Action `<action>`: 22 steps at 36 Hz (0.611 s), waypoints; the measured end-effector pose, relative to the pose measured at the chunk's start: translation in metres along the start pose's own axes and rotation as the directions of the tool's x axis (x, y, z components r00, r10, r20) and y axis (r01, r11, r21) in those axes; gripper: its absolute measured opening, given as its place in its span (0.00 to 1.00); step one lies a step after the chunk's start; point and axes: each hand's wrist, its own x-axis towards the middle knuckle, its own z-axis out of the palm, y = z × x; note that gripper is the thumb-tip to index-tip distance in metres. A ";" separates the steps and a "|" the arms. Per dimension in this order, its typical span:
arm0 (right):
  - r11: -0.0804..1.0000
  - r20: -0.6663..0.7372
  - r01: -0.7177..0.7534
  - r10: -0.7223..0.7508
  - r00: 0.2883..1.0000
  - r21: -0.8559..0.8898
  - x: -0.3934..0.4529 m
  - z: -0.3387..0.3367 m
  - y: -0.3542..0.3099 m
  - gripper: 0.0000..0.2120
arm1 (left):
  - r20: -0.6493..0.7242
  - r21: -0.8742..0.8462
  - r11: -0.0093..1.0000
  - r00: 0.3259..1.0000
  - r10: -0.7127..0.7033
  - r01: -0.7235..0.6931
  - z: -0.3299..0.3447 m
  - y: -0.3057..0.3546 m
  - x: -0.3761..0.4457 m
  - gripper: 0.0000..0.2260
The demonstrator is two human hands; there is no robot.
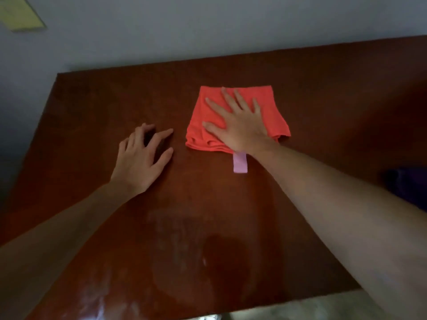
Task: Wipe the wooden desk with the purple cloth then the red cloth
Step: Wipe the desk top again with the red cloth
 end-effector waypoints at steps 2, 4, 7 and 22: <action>1.000 -0.014 -0.014 0.014 1.000 0.015 0.036 0.002 0.003 0.33 | 0.008 0.012 1.000 1.000 0.020 -0.020 0.003 -0.006 0.001 0.24; 1.000 -0.042 -0.018 0.018 0.999 0.010 0.068 0.005 0.008 0.32 | 0.017 0.021 1.000 1.000 0.022 -0.023 0.005 -0.007 0.002 0.24; 1.000 -0.057 -0.020 0.020 0.998 -0.001 0.107 0.005 0.013 0.32 | 0.026 0.030 0.999 0.999 0.035 -0.036 0.005 -0.006 0.002 0.24; 0.997 -0.029 -0.082 0.082 0.996 -0.004 0.128 0.003 0.004 0.31 | 0.042 0.022 0.997 0.996 0.074 -0.075 0.003 -0.009 0.003 0.25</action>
